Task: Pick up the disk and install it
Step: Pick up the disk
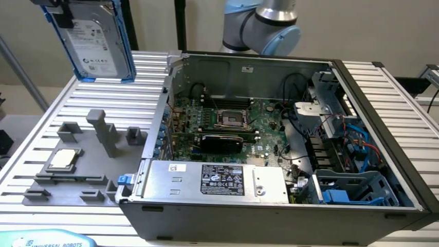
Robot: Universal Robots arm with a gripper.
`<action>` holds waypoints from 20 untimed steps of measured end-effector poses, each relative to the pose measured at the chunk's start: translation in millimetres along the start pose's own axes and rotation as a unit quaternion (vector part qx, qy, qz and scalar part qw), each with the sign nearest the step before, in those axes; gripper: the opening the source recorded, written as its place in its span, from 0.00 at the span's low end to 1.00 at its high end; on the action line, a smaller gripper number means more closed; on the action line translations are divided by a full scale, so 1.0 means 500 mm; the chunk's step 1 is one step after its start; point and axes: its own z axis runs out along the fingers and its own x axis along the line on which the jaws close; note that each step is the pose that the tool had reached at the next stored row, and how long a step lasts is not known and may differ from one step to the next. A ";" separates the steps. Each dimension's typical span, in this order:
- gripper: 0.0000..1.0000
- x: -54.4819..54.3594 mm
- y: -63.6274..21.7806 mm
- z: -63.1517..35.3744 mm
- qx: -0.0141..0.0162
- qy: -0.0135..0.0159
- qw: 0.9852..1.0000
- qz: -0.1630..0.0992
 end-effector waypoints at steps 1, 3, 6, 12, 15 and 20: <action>0.33 0.002 -0.009 -0.003 0.000 -0.001 1.000 0.000; 0.33 0.007 -0.027 -0.009 0.000 -0.002 1.000 0.000; 0.33 0.015 -0.054 -0.018 0.000 -0.004 1.000 0.000; 0.33 0.032 -0.108 -0.033 0.000 -0.008 1.000 0.000; 0.33 0.042 -0.135 -0.037 0.000 -0.009 1.000 0.000; 0.33 0.061 -0.181 -0.042 0.000 -0.010 1.000 0.000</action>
